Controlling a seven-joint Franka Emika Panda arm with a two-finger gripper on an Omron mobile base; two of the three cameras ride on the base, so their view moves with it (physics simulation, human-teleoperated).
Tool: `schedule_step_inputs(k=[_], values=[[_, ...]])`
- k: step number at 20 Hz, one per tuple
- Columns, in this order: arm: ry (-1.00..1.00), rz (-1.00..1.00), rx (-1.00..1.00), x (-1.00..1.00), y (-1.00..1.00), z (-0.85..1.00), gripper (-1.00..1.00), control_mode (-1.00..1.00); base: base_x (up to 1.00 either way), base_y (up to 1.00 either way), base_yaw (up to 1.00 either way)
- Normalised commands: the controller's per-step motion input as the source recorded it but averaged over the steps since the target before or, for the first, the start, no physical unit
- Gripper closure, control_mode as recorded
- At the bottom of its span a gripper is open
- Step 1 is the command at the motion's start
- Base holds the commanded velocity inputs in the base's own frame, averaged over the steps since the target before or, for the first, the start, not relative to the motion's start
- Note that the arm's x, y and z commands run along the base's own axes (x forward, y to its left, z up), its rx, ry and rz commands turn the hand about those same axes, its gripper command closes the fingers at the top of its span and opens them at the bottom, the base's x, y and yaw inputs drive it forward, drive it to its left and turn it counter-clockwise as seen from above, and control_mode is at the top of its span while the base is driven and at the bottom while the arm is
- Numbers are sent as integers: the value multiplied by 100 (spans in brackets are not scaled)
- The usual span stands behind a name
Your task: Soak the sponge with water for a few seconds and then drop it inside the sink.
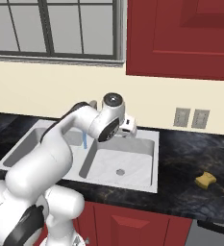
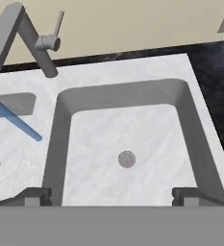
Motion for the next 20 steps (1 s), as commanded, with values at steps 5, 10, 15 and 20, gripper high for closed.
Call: schedule_step_inputs(k=[5, 10, 15, 20], values=[[21, 0, -7, -17, -28, 15, -100, -100, 0, 0, 0], [16, 0, -3, -11, -45, 0, -100, -100, 0, 0, 0], [14, -1, 0, -7, -47, 0, -100, -100, 0, 0, 0], [14, -1, 0, 0, -44, -7, -100, -100, 0, 0, 0]])
